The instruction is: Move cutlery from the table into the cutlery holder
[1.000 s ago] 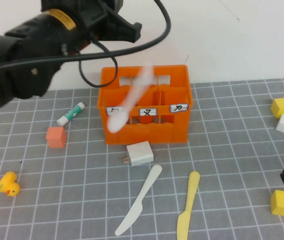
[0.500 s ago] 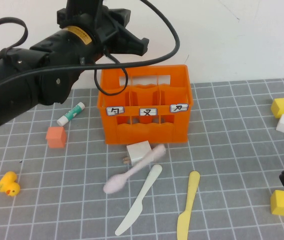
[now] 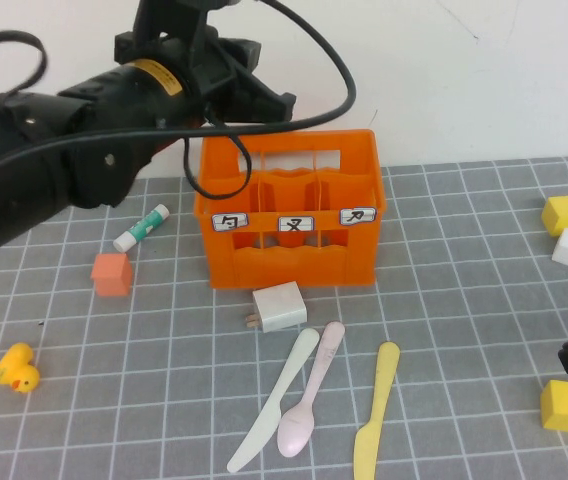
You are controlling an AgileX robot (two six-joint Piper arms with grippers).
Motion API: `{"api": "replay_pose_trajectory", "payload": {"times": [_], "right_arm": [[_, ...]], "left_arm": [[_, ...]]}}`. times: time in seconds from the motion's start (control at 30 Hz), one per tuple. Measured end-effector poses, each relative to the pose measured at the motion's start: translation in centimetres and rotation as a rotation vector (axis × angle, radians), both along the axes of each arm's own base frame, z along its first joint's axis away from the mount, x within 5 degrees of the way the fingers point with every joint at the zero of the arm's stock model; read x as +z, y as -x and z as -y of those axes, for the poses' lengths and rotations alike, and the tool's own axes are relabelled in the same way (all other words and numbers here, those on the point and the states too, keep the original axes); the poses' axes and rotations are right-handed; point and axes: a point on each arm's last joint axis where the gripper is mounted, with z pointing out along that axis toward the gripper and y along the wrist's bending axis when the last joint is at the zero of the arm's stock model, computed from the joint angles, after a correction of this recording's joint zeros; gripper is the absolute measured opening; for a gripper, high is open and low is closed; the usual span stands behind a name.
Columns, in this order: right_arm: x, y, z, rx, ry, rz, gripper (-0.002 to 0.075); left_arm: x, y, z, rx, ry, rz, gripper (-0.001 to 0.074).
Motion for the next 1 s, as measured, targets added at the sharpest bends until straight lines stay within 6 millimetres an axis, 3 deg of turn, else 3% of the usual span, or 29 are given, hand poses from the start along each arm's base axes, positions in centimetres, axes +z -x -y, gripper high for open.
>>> {"api": "replay_pose_trajectory", "payload": {"times": [0.13, 0.23, 0.4, 0.57, 0.8, 1.0], "right_arm": [[0.0, 0.0, 0.0, 0.001, -0.001, -0.001, -0.0003], [0.0, 0.0, 0.0, 0.003, -0.001, -0.002, -0.0003], [0.0, 0.0, 0.0, 0.003, -0.001, -0.002, -0.0003], [0.0, 0.0, 0.0, 0.004, -0.002, -0.003, -0.0003], [-0.1, 0.1, 0.0, 0.019, 0.013, -0.004, -0.0003], [-0.4, 0.0, 0.1, 0.027, 0.031, -0.012, -0.0003]], "left_arm": [[1.1, 2.0, -0.6, -0.023, -0.041, -0.099, 0.0001], [1.5, 4.5, -1.1, -0.062, -0.087, -0.270, 0.0001], [-0.7, 7.4, -0.8, -0.176, -0.129, -0.665, 0.0000], [-4.8, 6.4, 1.4, -0.352, -0.160, -0.830, 0.0001], [-10.5, 3.0, 4.8, -0.293, -0.128, -0.800, 0.0001], [-15.2, 2.1, 7.8, -0.235, -0.181, -0.771, 0.0001]]}}
